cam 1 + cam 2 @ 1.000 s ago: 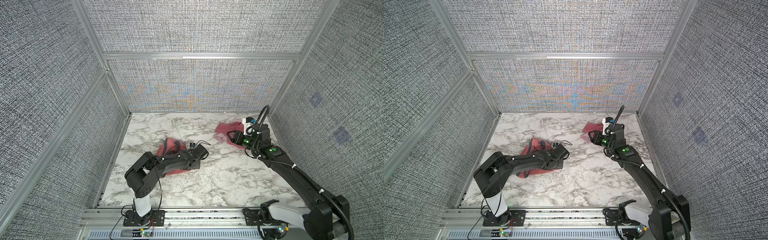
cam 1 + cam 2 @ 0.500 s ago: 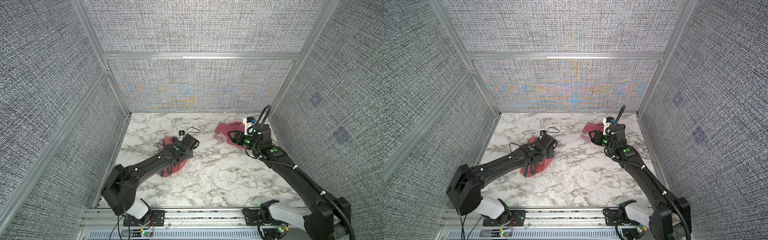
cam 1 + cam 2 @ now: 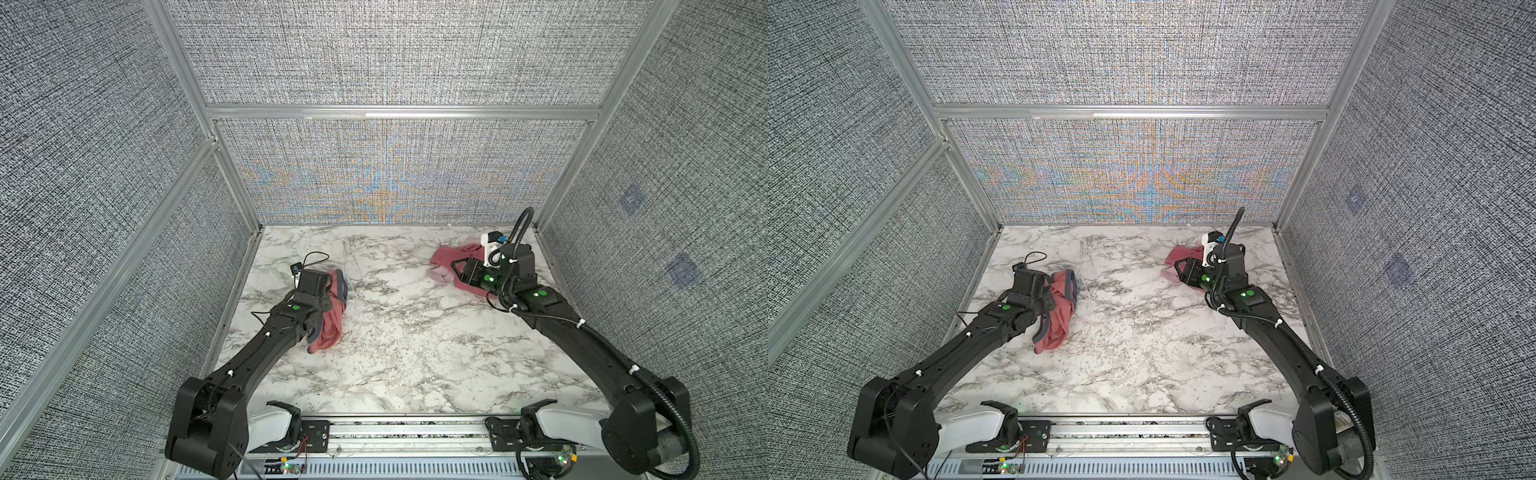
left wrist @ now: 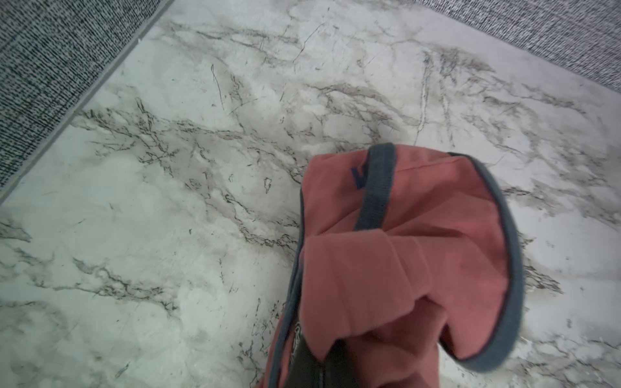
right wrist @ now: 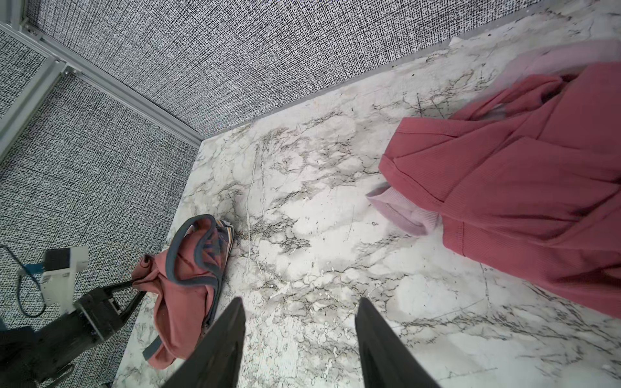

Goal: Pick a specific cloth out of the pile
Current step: 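Drag the red T-shirt with the left gripper toward the table edge nearest it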

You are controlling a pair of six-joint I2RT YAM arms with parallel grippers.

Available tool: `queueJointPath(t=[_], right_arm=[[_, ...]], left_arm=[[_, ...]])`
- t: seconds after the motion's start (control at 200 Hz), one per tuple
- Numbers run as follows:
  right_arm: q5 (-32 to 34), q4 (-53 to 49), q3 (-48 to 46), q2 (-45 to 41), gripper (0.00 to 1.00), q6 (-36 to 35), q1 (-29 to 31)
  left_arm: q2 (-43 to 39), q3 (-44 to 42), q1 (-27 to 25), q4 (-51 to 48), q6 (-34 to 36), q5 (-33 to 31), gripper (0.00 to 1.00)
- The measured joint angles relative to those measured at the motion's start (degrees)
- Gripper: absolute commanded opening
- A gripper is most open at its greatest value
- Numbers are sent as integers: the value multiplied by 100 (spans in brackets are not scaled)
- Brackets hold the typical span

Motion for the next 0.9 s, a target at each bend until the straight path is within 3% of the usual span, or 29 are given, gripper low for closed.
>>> queueJointPath(t=[0.45, 0.901], right_arm=[[-33, -109, 144, 13, 55, -31, -4], [111, -258, 391, 127, 55, -138, -9]], left_arm=[[1650, -127, 717, 1410, -98, 885, 0], [1792, -68, 2260, 1685, -260, 1215, 0]])
